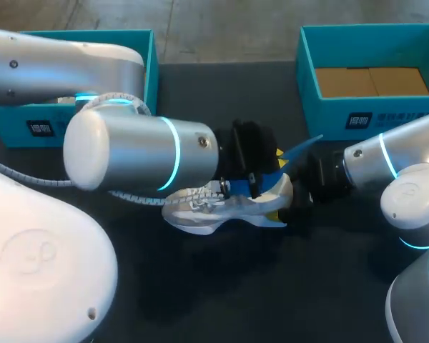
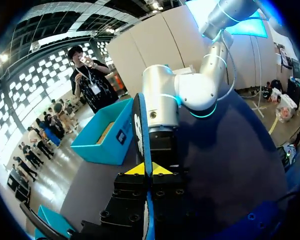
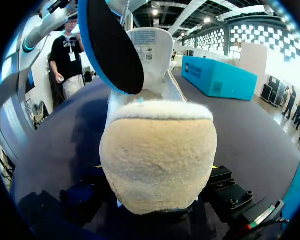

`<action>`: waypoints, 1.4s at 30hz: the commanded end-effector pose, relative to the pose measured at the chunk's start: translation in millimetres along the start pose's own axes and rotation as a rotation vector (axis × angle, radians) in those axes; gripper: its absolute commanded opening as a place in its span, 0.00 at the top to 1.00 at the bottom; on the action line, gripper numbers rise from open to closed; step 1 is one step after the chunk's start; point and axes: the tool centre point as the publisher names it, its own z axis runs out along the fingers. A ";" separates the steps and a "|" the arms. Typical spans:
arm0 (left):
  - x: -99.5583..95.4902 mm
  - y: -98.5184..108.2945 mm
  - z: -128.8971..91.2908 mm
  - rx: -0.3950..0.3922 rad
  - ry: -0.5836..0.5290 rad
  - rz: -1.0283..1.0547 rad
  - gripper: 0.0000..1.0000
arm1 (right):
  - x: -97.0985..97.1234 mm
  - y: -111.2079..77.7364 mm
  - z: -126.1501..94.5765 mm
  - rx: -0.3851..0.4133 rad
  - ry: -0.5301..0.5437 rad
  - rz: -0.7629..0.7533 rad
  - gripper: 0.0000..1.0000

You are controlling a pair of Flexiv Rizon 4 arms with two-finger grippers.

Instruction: Take the shoe out of the shoebox, open the shoe tongue, remove and reinsert the insole, then place the shoe into the shoebox

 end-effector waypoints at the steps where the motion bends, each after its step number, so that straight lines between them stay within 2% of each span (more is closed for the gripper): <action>1: -8.7 -3.2 -1.6 -0.082 0.109 -0.005 1.00 | -1.3 -0.3 2.3 0.003 -0.001 0.001 1.00; 9: -14.9 -1.3 -2.5 -0.137 0.202 -0.028 1.00 | -1.3 -0.3 2.3 0.003 -0.001 0.001 1.00; 14: -16.8 -0.4 -3.3 -0.144 0.254 -0.059 1.00 | -1.3 -0.3 2.3 0.003 -0.001 0.001 1.00; 24: -37.1 -7.4 -10.9 -0.007 0.403 -0.253 1.00 | -1.3 -0.3 2.3 0.003 -0.001 0.001 1.00; 26: -38.7 -9.5 -11.9 -0.003 0.405 -0.254 1.00 | -1.3 -0.3 2.3 0.003 -0.001 0.001 1.00; 27: -39.4 -10.6 -11.9 0.012 0.461 -0.274 1.00 | -1.3 -0.3 2.3 0.003 -0.001 0.001 1.00; 33: -45.7 -16.0 -12.8 0.044 0.535 -0.320 1.00 | -1.3 -0.3 2.3 0.003 -0.001 0.001 1.00; 42: -52.5 -23.6 -17.6 0.079 0.572 -0.339 1.00 | -1.3 -0.3 2.3 0.003 -0.001 0.001 1.00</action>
